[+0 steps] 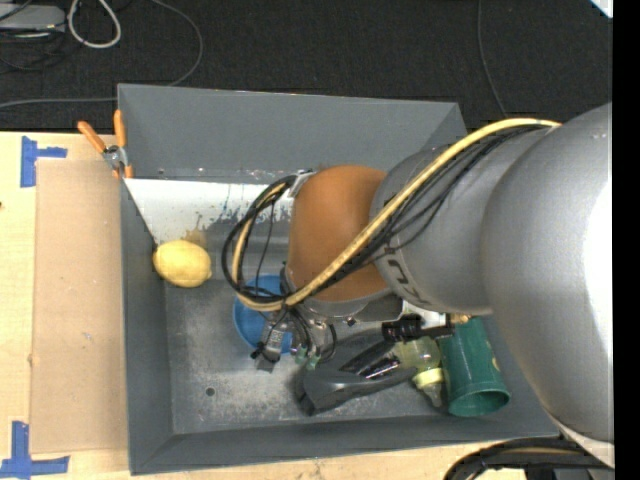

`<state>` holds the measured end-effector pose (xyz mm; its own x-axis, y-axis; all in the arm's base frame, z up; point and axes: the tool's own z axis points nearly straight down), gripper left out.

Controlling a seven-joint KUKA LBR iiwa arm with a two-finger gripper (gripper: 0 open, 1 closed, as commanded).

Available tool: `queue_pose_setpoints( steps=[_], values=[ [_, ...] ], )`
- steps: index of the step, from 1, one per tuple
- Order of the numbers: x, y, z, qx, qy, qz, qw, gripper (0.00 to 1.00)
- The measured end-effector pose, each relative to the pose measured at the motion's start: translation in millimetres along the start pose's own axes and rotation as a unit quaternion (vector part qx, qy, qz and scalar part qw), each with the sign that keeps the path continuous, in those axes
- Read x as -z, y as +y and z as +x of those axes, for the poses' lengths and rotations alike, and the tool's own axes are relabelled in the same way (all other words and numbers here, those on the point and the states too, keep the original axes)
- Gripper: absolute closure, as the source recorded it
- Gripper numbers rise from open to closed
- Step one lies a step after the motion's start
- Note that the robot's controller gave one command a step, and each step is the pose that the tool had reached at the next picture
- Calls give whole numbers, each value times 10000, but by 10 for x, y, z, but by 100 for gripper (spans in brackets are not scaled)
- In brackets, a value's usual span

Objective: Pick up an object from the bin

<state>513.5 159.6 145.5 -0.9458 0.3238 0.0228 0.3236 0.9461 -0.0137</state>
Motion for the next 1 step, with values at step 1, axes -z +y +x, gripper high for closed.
queue_pose_setpoints(
  steps=[1],
  values=[
    [-185,-34,237,1634,43,1,9866,100]
  ],
)
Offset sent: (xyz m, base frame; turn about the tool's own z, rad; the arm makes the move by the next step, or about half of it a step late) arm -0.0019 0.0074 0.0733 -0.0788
